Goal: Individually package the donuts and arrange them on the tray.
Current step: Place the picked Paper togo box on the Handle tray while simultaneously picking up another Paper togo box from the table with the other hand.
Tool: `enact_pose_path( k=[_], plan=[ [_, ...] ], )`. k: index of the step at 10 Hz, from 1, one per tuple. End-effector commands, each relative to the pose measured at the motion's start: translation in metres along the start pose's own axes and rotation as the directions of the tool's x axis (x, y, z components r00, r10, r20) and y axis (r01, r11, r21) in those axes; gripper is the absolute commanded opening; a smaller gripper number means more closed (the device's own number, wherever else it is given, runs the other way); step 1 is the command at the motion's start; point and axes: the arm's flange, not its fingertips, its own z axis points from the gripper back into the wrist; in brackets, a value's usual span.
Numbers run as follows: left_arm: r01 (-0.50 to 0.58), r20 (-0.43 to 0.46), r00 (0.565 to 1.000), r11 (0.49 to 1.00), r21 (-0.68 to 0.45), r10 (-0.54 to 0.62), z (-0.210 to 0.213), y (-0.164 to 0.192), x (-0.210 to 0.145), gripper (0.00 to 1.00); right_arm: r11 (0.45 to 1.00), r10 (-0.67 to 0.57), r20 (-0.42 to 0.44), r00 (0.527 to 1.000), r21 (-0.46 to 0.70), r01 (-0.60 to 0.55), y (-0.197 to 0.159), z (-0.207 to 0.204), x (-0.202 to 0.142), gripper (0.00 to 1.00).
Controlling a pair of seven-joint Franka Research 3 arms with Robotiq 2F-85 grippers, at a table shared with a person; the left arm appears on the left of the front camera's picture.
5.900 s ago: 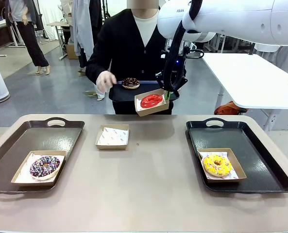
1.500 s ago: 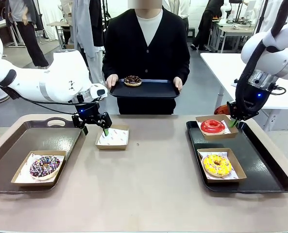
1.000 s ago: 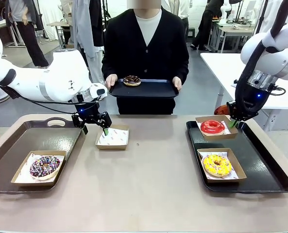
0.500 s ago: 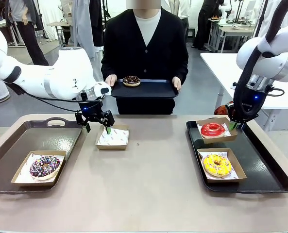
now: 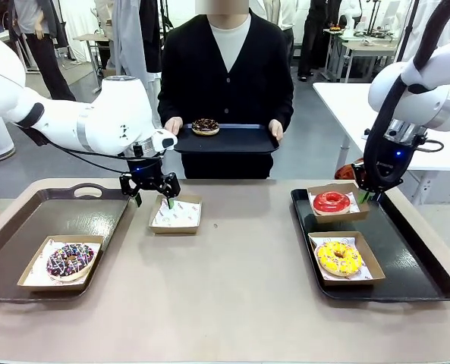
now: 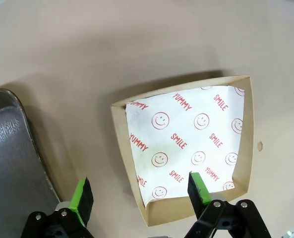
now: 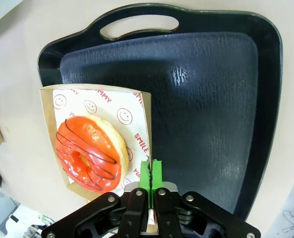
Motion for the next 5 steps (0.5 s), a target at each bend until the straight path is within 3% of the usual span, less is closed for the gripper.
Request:
enact_pose_path(
  k=[1,5],
  plan=[
    [-0.038,-0.015,0.999,0.999,0.032,0.038,-0.004,-0.002,0.009,1.0,1.0,-0.023,0.004,1.0,-0.017,0.023,0.005,-0.013,0.0,0.01],
    [-0.055,-0.039,0.998,0.998,0.025,0.056,-0.015,0.004,0.019,1.0,0.998,-0.026,-0.007,1.0,-0.053,0.026,0.017,-0.02,0.004,0.01]
  ],
)
